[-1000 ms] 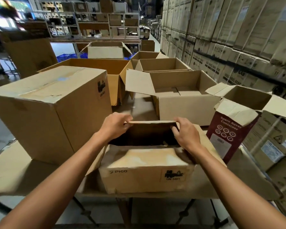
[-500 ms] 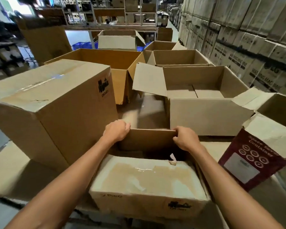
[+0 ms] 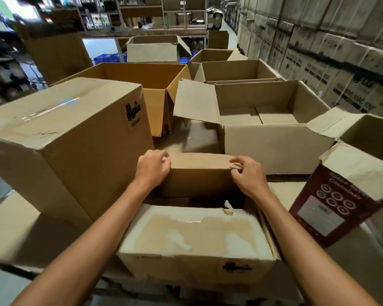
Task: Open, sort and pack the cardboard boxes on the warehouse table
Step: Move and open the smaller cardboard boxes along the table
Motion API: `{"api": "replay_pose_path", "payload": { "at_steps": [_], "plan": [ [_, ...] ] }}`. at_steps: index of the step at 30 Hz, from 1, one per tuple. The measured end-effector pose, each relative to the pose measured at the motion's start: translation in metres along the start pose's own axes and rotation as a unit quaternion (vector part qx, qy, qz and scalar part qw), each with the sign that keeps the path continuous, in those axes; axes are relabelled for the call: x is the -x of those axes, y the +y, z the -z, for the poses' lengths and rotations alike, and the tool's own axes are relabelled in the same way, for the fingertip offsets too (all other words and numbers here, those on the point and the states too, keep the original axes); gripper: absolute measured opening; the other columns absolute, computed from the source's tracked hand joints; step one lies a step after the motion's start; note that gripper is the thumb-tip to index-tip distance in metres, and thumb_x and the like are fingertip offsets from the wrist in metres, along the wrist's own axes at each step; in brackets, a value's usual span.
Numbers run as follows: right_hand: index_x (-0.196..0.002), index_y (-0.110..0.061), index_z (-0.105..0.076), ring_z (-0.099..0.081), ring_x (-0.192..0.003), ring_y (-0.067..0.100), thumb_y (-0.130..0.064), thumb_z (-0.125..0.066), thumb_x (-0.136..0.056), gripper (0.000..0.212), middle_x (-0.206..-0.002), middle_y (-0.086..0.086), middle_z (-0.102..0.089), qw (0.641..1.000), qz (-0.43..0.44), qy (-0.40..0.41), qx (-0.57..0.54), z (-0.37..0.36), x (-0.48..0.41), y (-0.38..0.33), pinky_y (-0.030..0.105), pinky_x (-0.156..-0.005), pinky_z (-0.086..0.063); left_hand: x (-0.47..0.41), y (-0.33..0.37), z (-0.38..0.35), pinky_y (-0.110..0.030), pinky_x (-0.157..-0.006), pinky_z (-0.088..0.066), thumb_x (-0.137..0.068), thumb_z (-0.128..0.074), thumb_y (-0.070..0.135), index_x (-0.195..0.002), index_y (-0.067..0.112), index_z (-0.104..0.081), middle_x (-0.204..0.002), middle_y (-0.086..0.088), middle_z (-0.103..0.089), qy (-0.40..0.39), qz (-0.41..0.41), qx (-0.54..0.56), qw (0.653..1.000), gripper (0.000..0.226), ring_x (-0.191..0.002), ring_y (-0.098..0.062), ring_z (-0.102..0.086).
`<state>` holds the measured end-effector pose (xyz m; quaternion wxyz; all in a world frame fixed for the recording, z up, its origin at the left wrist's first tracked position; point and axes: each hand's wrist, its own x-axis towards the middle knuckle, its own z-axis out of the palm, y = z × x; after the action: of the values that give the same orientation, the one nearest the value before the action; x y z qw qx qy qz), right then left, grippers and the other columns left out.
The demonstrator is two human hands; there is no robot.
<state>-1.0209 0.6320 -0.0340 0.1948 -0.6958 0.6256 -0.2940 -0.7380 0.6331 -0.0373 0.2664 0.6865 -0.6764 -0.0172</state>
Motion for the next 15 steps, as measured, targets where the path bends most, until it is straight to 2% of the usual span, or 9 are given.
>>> {"api": "replay_pose_path", "payload": {
  "at_steps": [2,3,4,6,8,10,12,13,15],
  "plan": [
    [-0.114,-0.02,-0.07,-0.065,-0.104,0.015,-0.016,-0.06,-0.09,0.025,-0.116,-0.001,-0.069,0.998,0.029,0.052,-0.029,0.01,0.016,-0.006,0.034,-0.09,-0.054,0.016,0.007,0.012,-0.036,-0.073,-0.055,-0.096,-0.06,0.02,-0.093,0.01,-0.071,-0.092,-0.006,-0.07,0.075,-0.06,0.046,0.994,0.015,-0.083,-0.016,-0.06],
    [-0.113,-0.021,-0.07,-0.065,-0.099,0.012,-0.017,-0.061,-0.091,0.025,-0.113,-0.002,-0.07,0.998,0.043,0.037,-0.035,0.016,0.024,-0.011,0.032,-0.087,-0.055,0.025,0.01,0.019,-0.033,-0.068,-0.055,-0.096,-0.059,0.021,-0.09,0.011,-0.069,-0.088,-0.005,-0.069,0.078,-0.077,0.066,0.992,0.015,-0.078,-0.014,-0.059],
    [-0.115,-0.022,-0.07,-0.065,-0.095,0.008,-0.019,-0.062,-0.092,0.024,-0.112,-0.003,-0.071,0.998,0.052,-0.011,-0.042,0.022,0.032,-0.018,0.028,-0.085,-0.054,0.033,0.013,0.025,-0.031,-0.066,-0.054,-0.098,-0.058,0.024,-0.089,0.014,-0.067,-0.086,-0.003,-0.067,0.045,-0.085,0.075,0.993,0.016,-0.075,-0.013,-0.059],
    [-0.122,-0.024,-0.067,-0.064,-0.098,0.007,-0.026,-0.066,-0.092,0.03,-0.119,-0.003,-0.07,0.986,0.058,-0.152,-0.037,0.035,0.048,-0.038,0.028,-0.089,-0.054,0.043,0.02,0.035,-0.034,-0.071,-0.054,-0.099,-0.054,0.038,-0.093,0.019,-0.065,-0.091,0.0,-0.067,-0.116,-0.077,0.032,0.99,0.023,-0.08,-0.013,-0.06],
    [-0.137,-0.025,-0.057,-0.062,-0.115,0.015,-0.035,-0.069,-0.09,0.05,-0.138,0.0,-0.06,0.96,0.042,-0.275,0.041,0.039,0.059,-0.054,0.032,-0.101,-0.05,0.052,0.026,0.04,-0.032,-0.079,-0.051,-0.099,-0.049,0.054,-0.109,0.022,-0.065,-0.109,0.0,-0.069,-0.288,-0.045,-0.009,0.956,0.037,-0.093,-0.014,-0.062],
    [-0.152,-0.022,-0.039,-0.048,-0.136,0.021,-0.044,-0.072,-0.087,0.076,-0.154,-0.001,-0.044,0.925,0.02,-0.348,0.152,0.034,0.071,-0.064,0.036,-0.112,-0.039,0.064,0.033,0.045,-0.034,-0.089,-0.047,-0.097,-0.042,0.063,-0.129,0.02,-0.061,-0.127,-0.002,-0.063,-0.384,-0.004,-0.018,0.923,0.057,-0.109,-0.019,-0.06],
    [-0.157,-0.02,-0.028,-0.039,-0.143,0.023,-0.052,-0.074,-0.083,0.094,-0.16,0.001,-0.035,0.908,-0.018,-0.375,0.187,0.025,0.083,-0.065,0.037,-0.114,-0.036,0.075,0.035,0.049,-0.036,-0.096,-0.047,-0.096,-0.042,0.065,-0.132,0.017,-0.06,-0.131,-0.003,-0.061,-0.406,0.001,-0.029,0.913,0.062,-0.114,-0.022,-0.059],
    [-0.157,-0.019,-0.028,-0.038,-0.143,0.024,-0.055,-0.074,-0.081,0.096,-0.16,0.002,-0.034,0.91,-0.028,-0.367,0.191,0.023,0.089,-0.065,0.038,-0.114,-0.036,0.079,0.036,0.051,-0.035,-0.094,-0.049,-0.095,-0.047,0.063,-0.129,0.017,-0.062,-0.129,-0.002,-0.063,-0.394,-0.009,-0.024,0.919,0.059,-0.11,-0.02,-0.06],
    [-0.148,-0.017,-0.043,-0.046,-0.136,0.027,-0.06,-0.074,-0.079,0.087,-0.153,0.005,-0.046,0.926,-0.008,-0.309,0.216,0.027,0.099,-0.068,0.041,-0.111,-0.041,0.088,0.037,0.062,-0.029,-0.084,-0.051,-0.092,-0.058,0.059,-0.121,0.021,-0.064,-0.122,0.001,-0.065,-0.323,-0.039,0.001,0.946,0.049,-0.1,-0.013,-0.059]
  ]
}}
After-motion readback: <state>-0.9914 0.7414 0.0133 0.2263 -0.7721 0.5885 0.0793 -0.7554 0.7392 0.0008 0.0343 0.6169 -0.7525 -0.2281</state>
